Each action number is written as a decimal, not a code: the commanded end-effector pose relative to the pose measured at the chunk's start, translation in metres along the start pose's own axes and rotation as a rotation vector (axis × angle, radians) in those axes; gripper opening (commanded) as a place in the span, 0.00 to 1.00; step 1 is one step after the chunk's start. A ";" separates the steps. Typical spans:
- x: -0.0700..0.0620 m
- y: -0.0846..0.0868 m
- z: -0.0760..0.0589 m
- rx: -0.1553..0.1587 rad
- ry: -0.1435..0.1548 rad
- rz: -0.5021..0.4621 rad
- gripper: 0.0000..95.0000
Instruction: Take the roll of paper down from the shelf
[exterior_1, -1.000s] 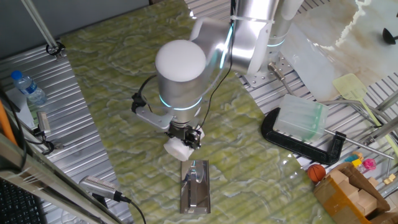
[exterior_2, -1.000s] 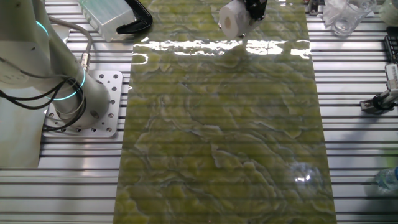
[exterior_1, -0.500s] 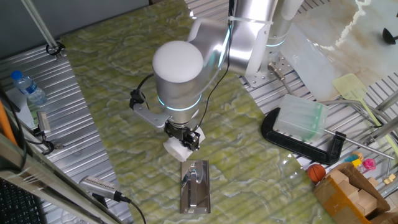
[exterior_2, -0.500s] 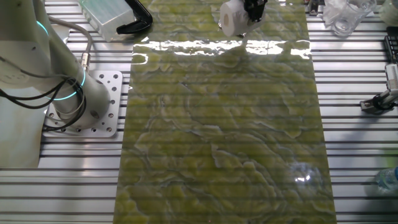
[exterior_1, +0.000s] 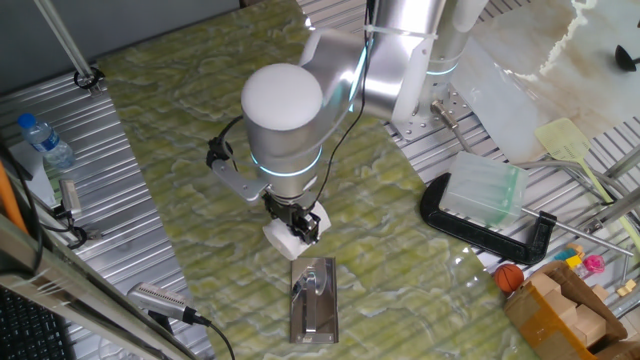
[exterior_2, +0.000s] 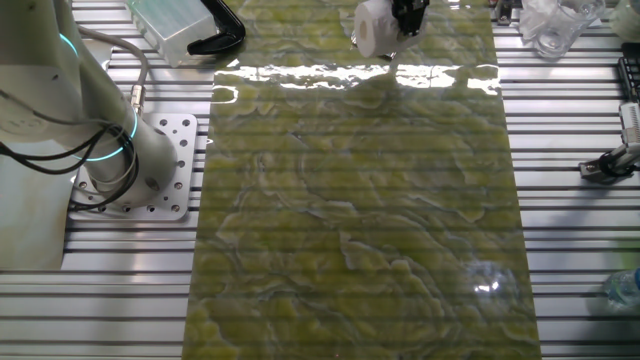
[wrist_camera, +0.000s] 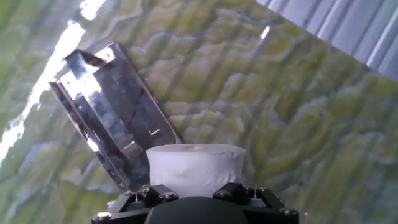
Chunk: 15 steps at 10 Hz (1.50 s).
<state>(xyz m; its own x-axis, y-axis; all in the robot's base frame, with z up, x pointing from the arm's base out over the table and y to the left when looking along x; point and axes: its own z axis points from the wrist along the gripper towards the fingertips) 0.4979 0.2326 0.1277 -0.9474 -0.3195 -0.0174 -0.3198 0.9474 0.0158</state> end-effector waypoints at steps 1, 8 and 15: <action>0.002 0.000 -0.001 -0.037 -0.014 0.018 0.00; -0.001 -0.004 0.011 0.020 -0.008 0.054 0.00; -0.001 -0.004 0.012 0.029 0.003 0.133 0.00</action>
<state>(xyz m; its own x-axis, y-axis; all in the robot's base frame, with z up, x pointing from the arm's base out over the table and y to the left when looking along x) 0.4988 0.2285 0.1165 -0.9653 -0.2608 -0.0123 -0.2610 0.9647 0.0348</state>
